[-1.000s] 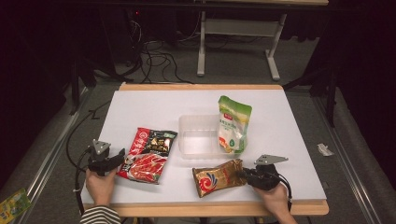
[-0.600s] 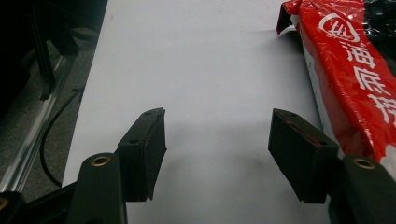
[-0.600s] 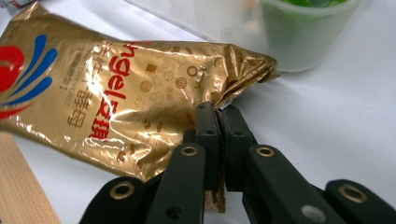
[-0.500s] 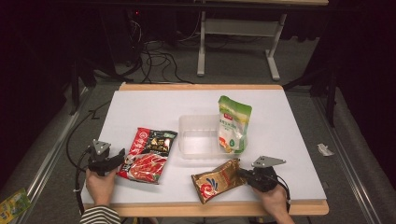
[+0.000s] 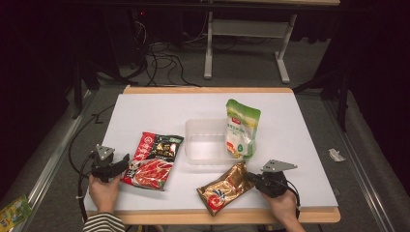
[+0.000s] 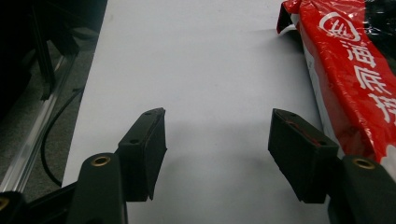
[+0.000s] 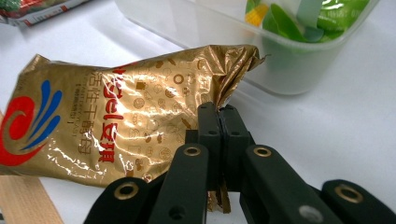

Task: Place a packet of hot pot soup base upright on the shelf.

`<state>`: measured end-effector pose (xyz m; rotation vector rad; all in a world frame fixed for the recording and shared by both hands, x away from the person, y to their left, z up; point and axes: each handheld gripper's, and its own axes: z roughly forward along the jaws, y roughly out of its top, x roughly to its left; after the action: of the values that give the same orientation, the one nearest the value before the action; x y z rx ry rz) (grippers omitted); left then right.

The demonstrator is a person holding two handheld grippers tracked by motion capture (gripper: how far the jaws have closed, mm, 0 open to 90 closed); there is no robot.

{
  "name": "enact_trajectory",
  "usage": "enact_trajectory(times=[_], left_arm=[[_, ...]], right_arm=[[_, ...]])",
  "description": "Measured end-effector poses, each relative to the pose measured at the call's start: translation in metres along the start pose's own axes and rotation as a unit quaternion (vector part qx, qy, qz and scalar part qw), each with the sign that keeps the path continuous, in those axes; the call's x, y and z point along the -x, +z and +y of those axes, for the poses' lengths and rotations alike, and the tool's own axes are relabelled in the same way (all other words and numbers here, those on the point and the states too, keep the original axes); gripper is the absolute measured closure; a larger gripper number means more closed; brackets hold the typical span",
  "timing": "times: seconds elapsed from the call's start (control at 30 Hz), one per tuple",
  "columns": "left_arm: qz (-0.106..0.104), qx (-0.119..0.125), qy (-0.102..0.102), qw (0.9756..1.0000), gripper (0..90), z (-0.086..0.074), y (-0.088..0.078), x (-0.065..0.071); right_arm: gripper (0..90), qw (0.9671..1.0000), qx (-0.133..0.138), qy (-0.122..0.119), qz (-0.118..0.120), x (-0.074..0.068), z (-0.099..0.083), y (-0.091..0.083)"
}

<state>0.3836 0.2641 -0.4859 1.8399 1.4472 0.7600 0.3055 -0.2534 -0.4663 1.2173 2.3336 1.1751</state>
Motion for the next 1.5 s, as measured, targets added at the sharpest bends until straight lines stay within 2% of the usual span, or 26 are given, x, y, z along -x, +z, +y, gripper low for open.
enact_trajectory(times=[0.17,0.33,0.57,0.67,0.87,1.27,1.4,1.47,1.5], left_arm=[[0.002,0.003,0.003,1.0,37.2,0.0,-0.001,0.001],[0.0,0.001,0.001,1.0,37.3,0.0,-0.001,0.0],[0.002,0.002,0.0,1.0,37.4,0.0,0.0,0.0],[0.001,0.001,-0.001,1.0,37.5,0.0,0.0,0.0],[0.001,0.0,0.0,1.0,37.9,0.0,0.0,0.0],[-0.002,-0.001,-0.002,1.0,37.7,0.0,-0.001,0.0],[0.0,0.006,-0.001,1.0,37.8,-0.001,-0.001,0.0],[0.0,0.005,-0.001,1.0,37.8,0.0,-0.001,0.0],[-0.001,0.004,-0.001,1.0,37.8,0.0,-0.001,0.0]], right_arm=[[90.0,0.9999,0.004,-0.002,0.01,0.002,0.004,-0.003],[90.0,0.9999,0.002,-0.005,0.009,0.001,0.006,-0.005],[90.0,0.9996,0.017,0.002,0.024,0.003,0.008,-0.013],[90.0,0.9991,0.031,0.004,0.029,0.006,0.014,-0.023],[90.0,0.9982,0.046,0.011,0.038,0.009,0.022,-0.03],[90.0,0.9969,0.053,0.001,0.058,0.007,0.04,-0.038],[90.0,0.9943,0.068,0.008,0.082,0.008,0.045,-0.045],[90.0,0.994,0.069,0.01,0.084,0.007,0.046,-0.046],[90.0,0.9927,0.075,0.01,0.094,0.007,0.048,-0.048]])
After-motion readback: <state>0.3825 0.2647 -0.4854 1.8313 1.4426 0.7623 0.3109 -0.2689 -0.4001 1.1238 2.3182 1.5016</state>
